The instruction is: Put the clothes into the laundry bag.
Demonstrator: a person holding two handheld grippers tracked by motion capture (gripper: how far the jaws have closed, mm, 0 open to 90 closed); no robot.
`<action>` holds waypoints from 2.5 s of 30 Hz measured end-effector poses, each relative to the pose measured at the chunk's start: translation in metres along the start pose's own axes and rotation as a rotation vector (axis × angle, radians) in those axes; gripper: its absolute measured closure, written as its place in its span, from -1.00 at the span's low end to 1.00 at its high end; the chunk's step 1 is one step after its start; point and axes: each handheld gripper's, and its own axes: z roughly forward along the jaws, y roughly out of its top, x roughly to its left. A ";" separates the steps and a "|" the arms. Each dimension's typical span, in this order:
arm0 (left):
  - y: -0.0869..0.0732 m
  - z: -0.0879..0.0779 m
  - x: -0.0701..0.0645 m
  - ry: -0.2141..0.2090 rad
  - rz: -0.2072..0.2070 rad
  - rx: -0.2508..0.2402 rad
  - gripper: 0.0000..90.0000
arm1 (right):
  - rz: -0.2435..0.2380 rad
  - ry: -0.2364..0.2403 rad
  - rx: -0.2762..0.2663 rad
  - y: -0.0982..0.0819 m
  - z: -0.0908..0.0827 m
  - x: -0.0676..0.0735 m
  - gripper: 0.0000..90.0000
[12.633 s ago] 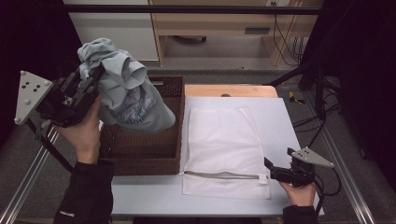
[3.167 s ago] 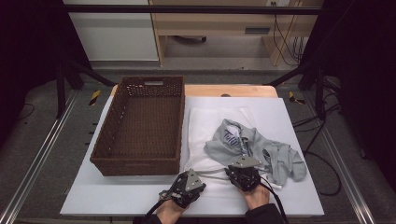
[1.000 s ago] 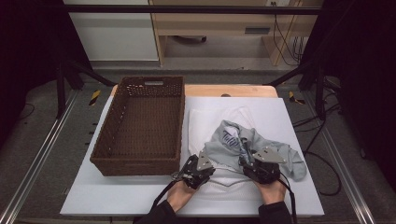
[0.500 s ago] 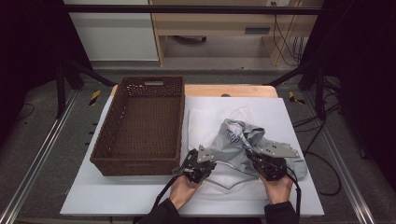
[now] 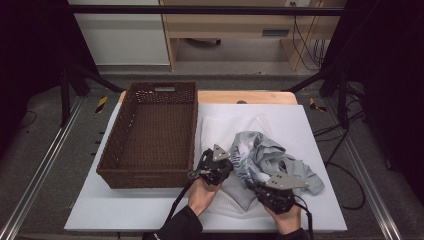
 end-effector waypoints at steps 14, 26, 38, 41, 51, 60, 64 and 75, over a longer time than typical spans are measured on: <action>-0.012 -0.016 -0.002 -0.029 0.044 -0.059 0.97 | 0.032 -0.116 0.167 -0.017 0.067 -0.004 0.74; -0.029 -0.018 0.003 -0.017 0.058 -0.051 0.96 | 0.004 -0.097 0.054 -0.002 0.014 0.003 0.00; -0.036 -0.021 0.002 -0.015 0.081 -0.040 0.96 | 0.141 -0.193 0.003 0.044 0.036 -0.033 -0.33; -0.036 -0.021 0.002 -0.012 0.082 -0.038 0.96 | 0.153 -0.160 0.084 0.040 0.053 -0.036 0.05; -0.031 -0.021 0.004 0.004 0.034 -0.029 0.96 | 0.100 -0.061 -0.009 0.043 0.009 -0.034 0.98; -0.004 -0.027 -0.009 0.002 0.040 -0.079 0.96 | 0.035 0.109 0.009 0.016 0.008 0.008 0.98; 0.004 -0.034 -0.011 -0.003 0.054 -0.114 0.97 | 0.037 0.063 0.092 0.006 0.039 0.009 0.98; -0.020 -0.035 0.002 -0.032 0.045 -0.089 0.96 | 0.030 -0.084 0.146 -0.005 0.076 0.002 0.61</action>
